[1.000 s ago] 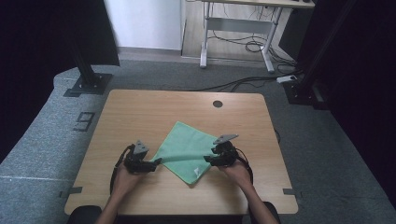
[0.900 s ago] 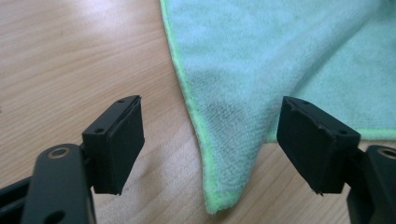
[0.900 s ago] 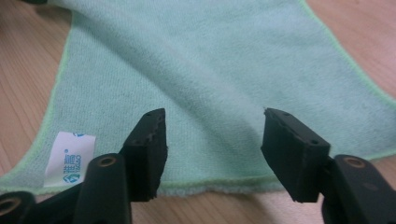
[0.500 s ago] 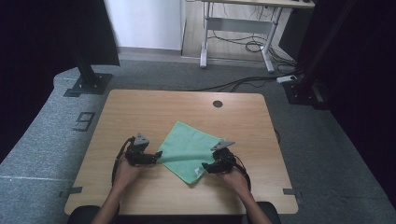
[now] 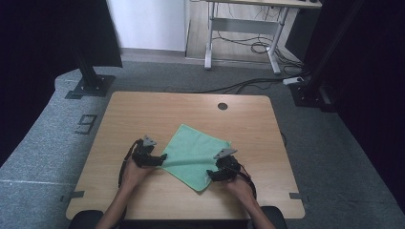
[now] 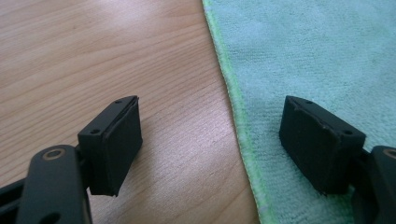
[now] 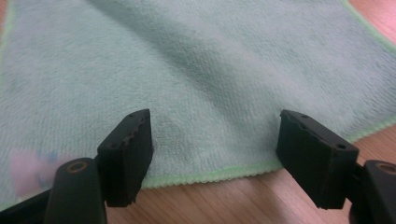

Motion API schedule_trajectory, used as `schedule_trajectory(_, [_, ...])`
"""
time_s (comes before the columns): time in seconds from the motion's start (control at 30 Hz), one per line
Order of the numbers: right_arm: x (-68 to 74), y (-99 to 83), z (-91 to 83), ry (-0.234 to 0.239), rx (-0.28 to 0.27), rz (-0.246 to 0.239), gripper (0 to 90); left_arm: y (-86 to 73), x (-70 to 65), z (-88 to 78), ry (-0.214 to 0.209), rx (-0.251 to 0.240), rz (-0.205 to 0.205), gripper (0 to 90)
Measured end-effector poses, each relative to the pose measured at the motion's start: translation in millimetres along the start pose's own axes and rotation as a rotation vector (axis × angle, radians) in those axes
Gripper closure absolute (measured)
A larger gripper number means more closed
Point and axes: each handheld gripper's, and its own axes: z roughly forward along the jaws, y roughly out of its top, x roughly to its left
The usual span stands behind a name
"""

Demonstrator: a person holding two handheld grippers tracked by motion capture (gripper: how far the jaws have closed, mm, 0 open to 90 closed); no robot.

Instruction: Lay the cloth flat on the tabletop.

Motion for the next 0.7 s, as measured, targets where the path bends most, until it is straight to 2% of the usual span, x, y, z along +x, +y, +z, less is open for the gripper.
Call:
schedule_trajectory(0.17, [-4.6,-3.3,-3.3,-0.031,0.009,0.003,23.4,-0.3,-1.5,-1.4,0.018,0.003,0.005,21.1])
schedule_trajectory(0.4, [-16.2,-9.7,-8.2,-0.068,0.014,0.037,22.5,-3.8,-4.5,-6.2,0.036,0.009,0.003,21.2])
schedule_trajectory(0.7, [-28.9,-12.4,-8.9,-0.060,0.019,0.077,23.0,-10.8,-13.6,-17.0,0.044,0.031,0.029,21.2])
